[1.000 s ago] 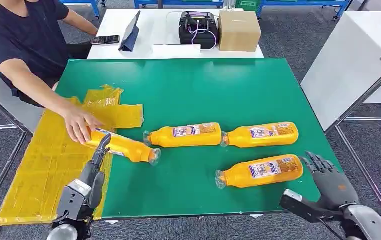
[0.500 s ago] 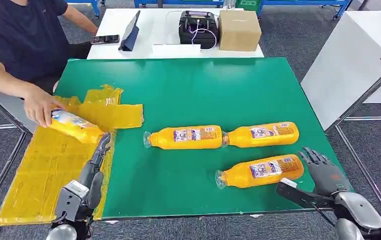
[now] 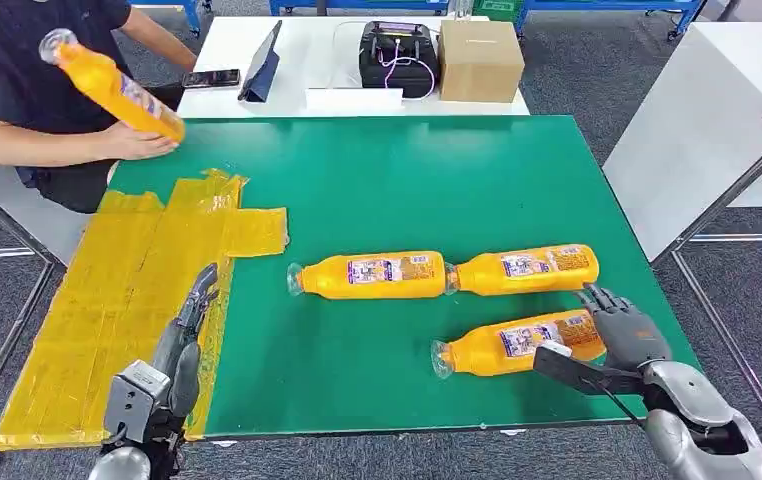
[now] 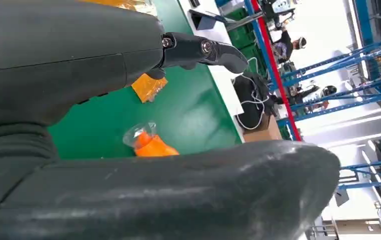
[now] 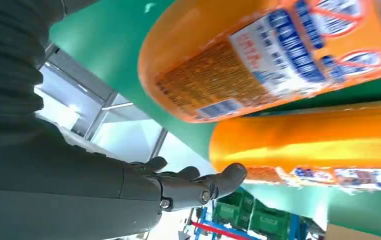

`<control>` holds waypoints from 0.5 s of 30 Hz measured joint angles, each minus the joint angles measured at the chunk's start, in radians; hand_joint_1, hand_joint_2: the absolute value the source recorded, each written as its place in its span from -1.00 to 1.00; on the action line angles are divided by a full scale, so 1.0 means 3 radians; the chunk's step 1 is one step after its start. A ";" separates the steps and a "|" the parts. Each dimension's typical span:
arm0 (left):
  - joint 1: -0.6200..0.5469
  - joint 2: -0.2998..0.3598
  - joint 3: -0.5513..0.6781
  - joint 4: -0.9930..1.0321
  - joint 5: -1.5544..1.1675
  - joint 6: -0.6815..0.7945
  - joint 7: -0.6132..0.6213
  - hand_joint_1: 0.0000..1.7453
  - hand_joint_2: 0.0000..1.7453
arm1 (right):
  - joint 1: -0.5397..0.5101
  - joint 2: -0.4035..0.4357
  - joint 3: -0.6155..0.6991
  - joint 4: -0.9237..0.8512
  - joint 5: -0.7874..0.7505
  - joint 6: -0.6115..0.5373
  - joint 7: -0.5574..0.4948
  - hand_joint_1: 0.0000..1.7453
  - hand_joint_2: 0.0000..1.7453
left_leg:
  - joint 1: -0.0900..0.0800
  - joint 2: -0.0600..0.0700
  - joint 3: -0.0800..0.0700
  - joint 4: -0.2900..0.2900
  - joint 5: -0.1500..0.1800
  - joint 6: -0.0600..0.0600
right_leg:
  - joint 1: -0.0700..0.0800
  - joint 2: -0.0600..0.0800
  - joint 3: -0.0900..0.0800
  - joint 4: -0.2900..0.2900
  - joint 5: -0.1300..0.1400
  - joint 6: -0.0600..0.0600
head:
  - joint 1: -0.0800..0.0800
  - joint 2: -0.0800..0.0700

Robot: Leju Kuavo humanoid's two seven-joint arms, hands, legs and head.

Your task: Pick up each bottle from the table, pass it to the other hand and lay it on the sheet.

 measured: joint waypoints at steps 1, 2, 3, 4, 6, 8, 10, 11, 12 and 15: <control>0.0000 0.0000 0.0000 0.0000 0.0000 0.0000 -0.0003 -1.00 -1.00 | -0.0011 0.0010 0.0013 0.0014 0.0000 0.0000 0.0000 -1.00 1.00 | 0.0000 0.0000 0.0000 0.0000 0.0000 0.0000 | 0.0000 0.0000 0.0000 0.0000 0.0000 0.0000 | 0.0000 0.0000; 0.0000 -0.0001 0.0000 0.0000 0.0000 0.0000 -0.0004 -1.00 -1.00 | -0.0017 0.0014 0.0023 0.0023 0.0000 0.0000 0.0000 -1.00 1.00 | 0.0000 0.0000 0.0000 0.0000 0.0000 0.0000 | 0.0000 0.0000 0.0000 0.0000 0.0000 0.0000 | 0.0000 0.0000; 0.0000 -0.0001 0.0001 0.0000 0.0000 -0.0001 -0.0006 -1.00 -1.00 | -0.0023 0.0018 0.0033 0.0033 0.0001 0.0000 0.0000 -1.00 1.00 | 0.0000 0.0000 -0.0001 0.0000 0.0000 0.0000 | 0.0000 0.0000 0.0000 0.0000 0.0000 0.0000 | 0.0001 0.0000; -0.0001 -0.0001 0.0003 0.0000 0.0004 -0.0003 -0.0010 -1.00 -1.00 | -0.0033 0.0020 0.0045 0.0046 0.0001 0.0008 -0.0010 -1.00 1.00 | 0.0000 0.0000 -0.0001 0.0000 0.0000 0.0000 | 0.0000 0.0000 0.0000 0.0000 0.0000 0.0000 | 0.0000 0.0000; -0.0011 -0.0003 0.0006 0.0000 0.0018 -0.0028 -0.0020 -1.00 -1.00 | -0.0068 0.0022 0.0088 0.0088 -0.0034 0.0087 -0.0062 -1.00 1.00 | 0.0000 0.0000 -0.0001 0.0000 0.0000 0.0000 | 0.0000 0.0000 -0.0001 0.0000 0.0000 0.0000 | 0.0001 0.0000; -0.0032 -0.0003 0.0008 0.0001 0.0044 -0.0039 -0.0029 -1.00 -1.00 | -0.0112 0.0013 0.0162 0.0164 -0.0091 0.0211 -0.0097 1.00 1.00 | 0.0000 0.0000 -0.0001 0.0000 0.0000 0.0000 | 0.0000 0.0000 -0.0002 0.0000 0.0000 0.0000 | 0.0000 0.0000; -0.0074 -0.0003 0.0010 0.0014 0.0074 -0.0052 -0.0044 -1.00 -1.00 | -0.0157 -0.0043 0.0276 0.0259 -0.0168 0.0362 -0.0133 1.00 1.00 | 0.0000 -0.0003 -0.0001 0.0000 0.0002 0.0002 | 0.0000 -0.0001 -0.0002 -0.0001 0.0001 0.0001 | 0.0000 0.0000; -0.0103 -0.0004 0.0011 0.0032 0.0094 -0.0059 -0.0050 -1.00 -1.00 | -0.0185 -0.0084 0.0331 0.0303 -0.0213 0.0434 -0.0158 1.00 1.00 | 0.0000 -0.0004 -0.0001 0.0000 0.0002 0.0002 | -0.0001 -0.0001 -0.0001 -0.0001 0.0002 0.0003 | 0.0001 0.0000; -0.0140 -0.0004 0.0010 0.0064 0.0117 -0.0064 -0.0053 -1.00 -1.00 | -0.0215 -0.0138 0.0398 0.0349 -0.0272 0.0503 -0.0191 1.00 1.00 | 0.0000 -0.0004 -0.0001 0.0001 0.0003 0.0002 | -0.0001 -0.0001 -0.0001 -0.0001 0.0002 0.0003 | 0.0000 0.0000; -0.0250 -0.0006 0.0009 0.0169 0.0173 -0.0070 -0.0057 -1.00 -1.00 | -0.0303 -0.0297 0.0573 0.0437 -0.0402 0.0587 -0.0239 1.00 1.00 | 0.0000 -0.0003 0.0006 0.0001 0.0003 0.0002 | -0.0001 -0.0001 0.0003 -0.0002 0.0002 0.0004 | 0.0002 0.0000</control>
